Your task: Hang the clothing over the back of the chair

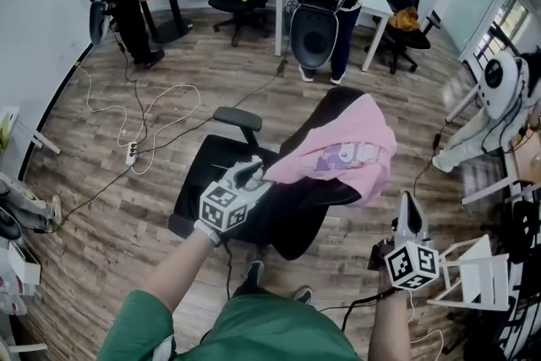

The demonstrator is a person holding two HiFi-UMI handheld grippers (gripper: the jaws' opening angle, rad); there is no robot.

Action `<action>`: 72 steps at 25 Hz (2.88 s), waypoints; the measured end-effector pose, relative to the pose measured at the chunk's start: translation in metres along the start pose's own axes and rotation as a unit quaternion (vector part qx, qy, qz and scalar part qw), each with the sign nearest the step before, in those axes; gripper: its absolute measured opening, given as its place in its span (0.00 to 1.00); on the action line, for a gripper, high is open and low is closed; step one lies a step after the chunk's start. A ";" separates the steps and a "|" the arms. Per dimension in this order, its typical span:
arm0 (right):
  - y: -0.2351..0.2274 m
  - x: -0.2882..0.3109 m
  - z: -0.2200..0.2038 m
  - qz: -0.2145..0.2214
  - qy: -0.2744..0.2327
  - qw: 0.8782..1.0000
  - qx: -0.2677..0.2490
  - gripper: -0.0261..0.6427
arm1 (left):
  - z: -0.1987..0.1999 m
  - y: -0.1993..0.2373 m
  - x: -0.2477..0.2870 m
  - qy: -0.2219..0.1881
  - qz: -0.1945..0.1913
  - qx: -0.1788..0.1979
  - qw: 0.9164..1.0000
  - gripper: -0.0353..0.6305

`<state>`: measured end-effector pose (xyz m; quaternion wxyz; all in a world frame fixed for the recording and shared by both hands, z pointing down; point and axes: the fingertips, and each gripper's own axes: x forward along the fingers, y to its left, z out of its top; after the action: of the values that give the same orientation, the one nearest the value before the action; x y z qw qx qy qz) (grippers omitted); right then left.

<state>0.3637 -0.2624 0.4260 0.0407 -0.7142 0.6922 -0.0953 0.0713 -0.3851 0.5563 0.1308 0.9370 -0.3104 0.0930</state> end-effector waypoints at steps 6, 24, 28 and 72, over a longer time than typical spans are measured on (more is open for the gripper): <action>-0.002 -0.002 0.000 0.001 -0.003 1.000 0.003 0.04 | -0.018 -0.008 -0.010 0.022 0.002 0.005 1.000 0.42; 0.025 -0.009 0.048 0.052 -0.050 0.997 -0.010 0.04 | 0.093 -0.030 -0.047 -0.064 0.110 0.060 0.990 0.07; 0.036 -0.019 0.067 0.069 -0.079 0.994 -0.015 0.04 | 0.117 -0.045 -0.056 -0.096 0.116 0.069 0.986 0.07; 0.050 -0.038 0.091 0.080 -0.113 0.988 -0.071 0.04 | 0.163 -0.077 -0.050 -0.149 0.108 0.112 0.977 0.07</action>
<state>0.3314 -0.2334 0.3240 0.0750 -0.6637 0.7432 0.0390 0.0939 -0.3468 0.3748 -0.0337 0.9101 -0.4130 0.0004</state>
